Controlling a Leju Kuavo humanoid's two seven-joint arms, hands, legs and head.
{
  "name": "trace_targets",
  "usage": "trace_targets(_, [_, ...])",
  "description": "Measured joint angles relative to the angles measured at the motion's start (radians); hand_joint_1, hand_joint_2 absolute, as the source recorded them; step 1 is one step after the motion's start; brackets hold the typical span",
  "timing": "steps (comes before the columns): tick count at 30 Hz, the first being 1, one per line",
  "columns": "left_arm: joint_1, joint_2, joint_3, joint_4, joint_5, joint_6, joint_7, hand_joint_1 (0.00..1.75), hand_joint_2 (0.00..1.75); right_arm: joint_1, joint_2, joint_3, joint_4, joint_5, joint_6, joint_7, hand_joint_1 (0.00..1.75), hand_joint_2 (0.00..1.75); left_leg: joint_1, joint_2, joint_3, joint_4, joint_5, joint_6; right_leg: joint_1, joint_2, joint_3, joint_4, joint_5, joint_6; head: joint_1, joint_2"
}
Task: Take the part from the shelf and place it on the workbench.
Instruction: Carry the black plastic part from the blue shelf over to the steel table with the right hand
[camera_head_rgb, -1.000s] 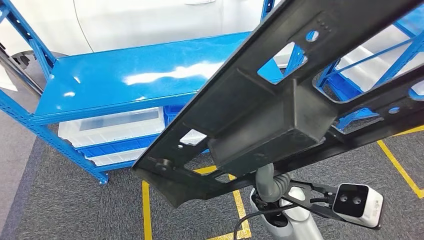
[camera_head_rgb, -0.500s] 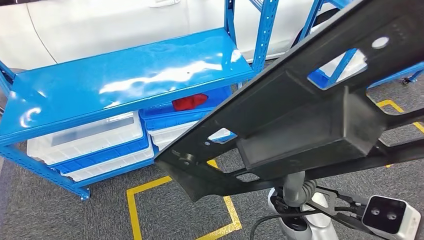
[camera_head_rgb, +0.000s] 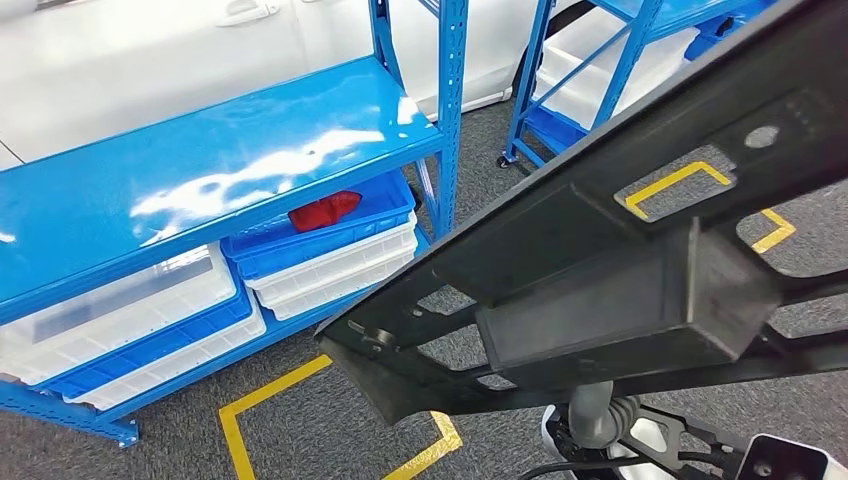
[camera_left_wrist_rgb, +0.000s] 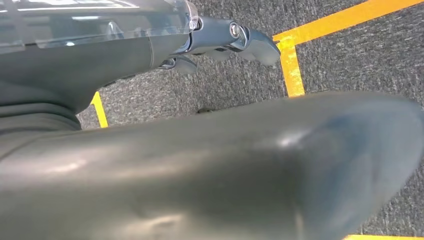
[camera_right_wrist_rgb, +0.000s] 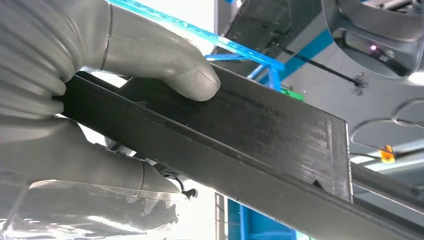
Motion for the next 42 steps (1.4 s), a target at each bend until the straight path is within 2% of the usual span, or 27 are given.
trace_targets(1, [-0.001, -0.003, 0.000, 0.000, 0.005, -0.004, -0.003, 0.00, 0.00, 0.007, 0.000, 0.000, -0.003, 0.000, 0.008, 0.000, 1.75, 1.75, 0.002, 0.012, 0.002, -0.006, 0.005, 0.003, -0.002, 0.006, -0.002, -0.001, 0.003, 0.007, 0.000, 0.000])
trace_targets(3, [-0.001, -0.006, 0.001, 0.000, 0.014, -0.011, -0.009, 0.00, 0.00, 0.014, 0.000, 0.000, -0.009, 0.000, 0.025, 0.000, 1.75, 1.75, 0.007, 0.037, 0.009, -0.025, 0.018, 0.015, 0.003, -0.028, -0.017, 0.023, -0.016, 0.016, 0.000, 0.000])
trace_targets(5, [0.000, -0.006, 0.002, 0.000, 0.023, -0.015, -0.011, 0.00, 0.00, 0.014, 0.002, 0.000, -0.011, -0.001, 0.046, 0.000, 1.75, 1.75, 0.005, 0.065, 0.009, -0.034, 0.025, 0.023, 0.006, -0.089, -0.065, 0.125, -0.077, 0.022, 0.000, 0.000])
trace_targets(7, [0.002, -0.002, 0.003, 0.001, 0.028, -0.019, -0.009, 0.00, 0.00, 0.014, 0.004, -0.002, -0.010, -0.004, 0.063, 0.000, 1.75, 1.75, 0.002, 0.093, 0.004, -0.032, 0.025, 0.026, 0.003, -0.112, -0.121, 0.249, -0.129, 0.027, 0.000, 0.000])
trace_targets(8, [0.002, 0.000, 0.003, 0.001, 0.028, -0.020, -0.007, 0.00, 0.00, 0.014, 0.005, -0.004, -0.009, -0.005, 0.070, 0.000, 1.75, 1.75, 0.002, 0.107, 0.003, -0.031, 0.024, 0.025, 0.001, -0.116, -0.128, 0.271, -0.130, 0.030, 0.000, 0.000])
trace_targets(9, [0.002, 0.003, 0.003, 0.001, 0.028, -0.020, -0.005, 0.00, 0.00, 0.013, 0.008, -0.007, -0.008, -0.006, 0.076, 0.000, 1.75, 1.75, 0.002, 0.119, 0.003, -0.029, 0.024, 0.024, -0.001, -0.121, -0.114, 0.253, -0.113, 0.032, 0.000, 0.000])
trace_targets(11, [-0.001, 0.011, 0.004, 0.001, 0.028, -0.023, -0.004, 0.00, 0.00, 0.006, 0.016, -0.014, -0.008, -0.008, 0.086, 0.000, 1.75, 1.75, 0.002, 0.140, 0.003, -0.021, 0.018, 0.016, -0.003, -0.155, -0.039, 0.125, -0.059, 0.032, 0.000, 0.000])
trace_targets(13, [-0.003, 0.024, 0.004, 0.001, 0.028, -0.028, -0.005, 0.00, 0.00, -0.005, 0.027, -0.021, -0.007, -0.011, 0.089, 0.000, 1.75, 1.75, -0.003, 0.157, 0.001, -0.008, 0.009, 0.004, 0.002, -0.191, 0.017, 0.023, -0.033, 0.019, 0.000, 0.000])
trace_targets(14, [-0.003, 0.031, 0.004, 0.001, 0.028, -0.030, -0.007, 0.00, 0.00, -0.009, 0.032, -0.024, -0.007, -0.013, 0.090, 0.000, 1.75, 1.75, -0.006, 0.165, 0.002, -0.004, 0.006, -0.002, 0.005, -0.197, 0.025, 0.005, -0.033, 0.011, 0.000, 0.000])
trace_targets(16, [-0.006, 0.042, 0.004, 0.001, 0.027, -0.034, -0.012, 0.00, 0.00, -0.012, 0.041, -0.036, -0.007, -0.018, 0.097, 0.000, 1.75, 1.75, -0.005, 0.182, 0.005, -0.004, 0.004, -0.013, 0.008, -0.175, 0.020, 0.004, -0.030, -0.003, 0.000, 0.000])
trace_targets(17, [-0.007, 0.047, 0.004, 0.001, 0.027, -0.036, -0.015, 0.00, 0.00, -0.013, 0.045, -0.043, -0.007, -0.020, 0.104, 0.000, 1.75, 1.75, -0.003, 0.179, 0.005, -0.002, 0.000, -0.019, 0.007, -0.165, 0.019, 0.002, -0.026, -0.009, 0.000, 0.000])
trace_targets(18, [-0.009, 0.051, 0.004, 0.001, 0.027, -0.038, -0.018, 0.00, 0.00, -0.016, 0.049, -0.050, -0.007, -0.023, 0.113, 0.000, 1.75, 1.75, 0.000, 0.162, 0.001, 0.011, -0.014, -0.025, 0.005, -0.155, 0.017, -0.001, -0.023, -0.015, 0.000, 0.000])
trace_targets(20, [-0.009, 0.060, 0.004, 0.001, 0.029, -0.037, -0.020, 0.00, 0.00, -0.023, 0.059, -0.064, -0.007, -0.029, 0.130, 0.000, 1.75, 1.75, 0.004, 0.111, -0.034, 0.096, -0.073, -0.034, 0.001, -0.136, 0.013, -0.004, -0.016, -0.025, 0.000, 0.000])
trace_targets(22, [-0.007, 0.067, 0.005, 0.002, 0.038, -0.029, -0.019, 0.00, 0.00, -0.028, 0.068, -0.076, -0.004, -0.035, 0.146, 0.000, 1.75, 1.75, 0.005, 0.082, -0.092, 0.230, -0.136, -0.038, 0.002, -0.112, 0.007, -0.003, -0.012, -0.030, 0.000, 0.000])
trace_targets(23, [-0.005, 0.069, 0.006, 0.002, 0.045, -0.024, -0.017, 0.00, 0.00, -0.029, 0.070, -0.081, -0.001, -0.038, 0.153, 0.000, 1.75, 1.75, 0.005, 0.078, -0.110, 0.271, -0.144, -0.038, 0.003, -0.098, 0.005, -0.003, -0.010, -0.031, 0.000, 0.000])
trace_targets(24, [-0.004, 0.070, 0.008, 0.002, 0.053, -0.019, -0.014, 0.00, 0.00, -0.030, 0.072, -0.086, 0.003, -0.042, 0.158, 0.000, 1.75, 1.75, 0.005, 0.076, -0.111, 0.275, -0.131, -0.037, 0.003, -0.084, 0.005, -0.003, -0.008, -0.030, 0.000, 0.000])
trace_targets(25, [-0.004, 0.071, 0.011, 0.002, 0.059, -0.015, -0.011, 0.00, 0.00, -0.030, 0.074, -0.090, 0.008, -0.045, 0.161, 0.000, 1.75, 1.75, 0.005, 0.072, -0.094, 0.237, -0.101, -0.035, 0.003, -0.070, 0.005, -0.003, -0.006, -0.028, 0.000, 0.000])
trace_targets(26, [-0.003, 0.073, 0.014, 0.002, 0.064, -0.011, -0.009, 0.00, 0.00, -0.030, 0.076, -0.092, 0.012, -0.050, 0.163, 0.000, 1.75, 1.75, 0.005, 0.063, -0.062, 0.170, -0.061, -0.031, 0.003, -0.057, 0.006, -0.003, -0.005, -0.026, 0.000, 0.000])
trace_targets(28, [-0.004, 0.076, 0.019, 0.003, 0.071, -0.006, -0.008, 0.00, 0.00, -0.029, 0.082, -0.095, 0.022, -0.061, 0.173, 0.000, 1.75, 1.75, 0.006, 0.017, -0.006, 0.040, -0.013, -0.021, 0.003, -0.035, 0.003, -0.002, 0.000, -0.017, 0.000, 0.000])
trace_targets(30, [-0.004, 0.078, 0.024, 0.003, 0.073, -0.005, -0.010, 0.00, 0.00, -0.025, 0.093, -0.101, 0.031, -0.068, 0.188, 0.000, 1.75, 1.75, 0.004, -0.010, 0.012, -0.006, -0.008, -0.014, 0.000, -0.016, -0.004, -0.003, 0.007, -0.004, 0.000, 0.000])
trace_targets(32, [-0.005, 0.080, 0.028, 0.003, 0.078, -0.008, -0.012, 0.00, 0.00, -0.016, 0.107, -0.112, 0.036, -0.069, 0.198, 0.001, 1.75, 1.75, 0.004, 0.010, 0.013, -0.014, 0.000, -0.004, -0.003, 0.001, -0.010, -0.006, 0.015, 0.010, 0.000, 0.000])
trace_targets(34, [-0.005, 0.084, 0.032, 0.003, 0.085, -0.013, -0.014, 0.00, 0.00, -0.013, 0.117, -0.122, 0.037, -0.072, 0.201, 0.001, 1.75, 1.75, 0.008, 0.036, 0.017, -0.027, 0.012, 0.011, 0.002, -0.030, -0.028, 0.025, -0.008, 0.018, 0.000, 0.000])
trace_targets(36, [-0.003, 0.091, 0.036, 0.003, 0.091, -0.017, -0.016, 0.00, 0.00, -0.015, 0.124, -0.129, 0.040, -0.077, 0.198, 0.001, 1.75, 1.75, 0.006, 0.063, 0.015, -0.032, 0.018, 0.018, 0.007, -0.089, -0.079, 0.133, -0.071, 0.019, 0.000, 0.000])
trace_targets(38, [0.000, 0.096, 0.039, 0.003, 0.093, -0.020, -0.016, 0.00, 0.00, -0.015, 0.128, -0.133, 0.045, -0.083, 0.192, 0.001, 1.75, 1.75, 0.002, 0.091, 0.010, -0.029, 0.018, 0.020, 0.006, -0.113, -0.129, 0.248, -0.119, 0.021, 0.000, 0.000])
trace_targets(39, [-0.001, 0.098, 0.040, 0.003, 0.094, -0.021, -0.016, 0.00, 0.00, -0.015, 0.128, -0.135, 0.047, -0.084, 0.188, 0.001, 1.75, 1.75, 0.001, 0.105, 0.008, -0.027, 0.018, 0.020, 0.006, -0.117, -0.132, 0.264, -0.117, 0.021, 0.000, 0.000])
trace_targets(40, [-0.002, 0.100, 0.041, 0.003, 0.094, -0.021, -0.015, 0.00, 0.00, -0.015, 0.129, -0.136, 0.049, -0.085, 0.183, 0.001, 1.75, 1.75, 0.000, 0.117, 0.006, -0.024, 0.016, 0.019, 0.006, -0.123, -0.114, 0.239, -0.099, 0.020, 0.000, 0.000])
trace_targets(42, [-0.005, 0.101, 0.043, 0.003, 0.094, -0.021, -0.012, 0.00, 0.00, -0.016, 0.131, -0.137, 0.051, -0.084, 0.177, 0.001, 1.75, 1.75, -0.002, 0.139, 0.006, -0.018, 0.012, 0.015, 0.009, -0.152, -0.036, 0.107, -0.049, 0.012, 0.000, 0.000])
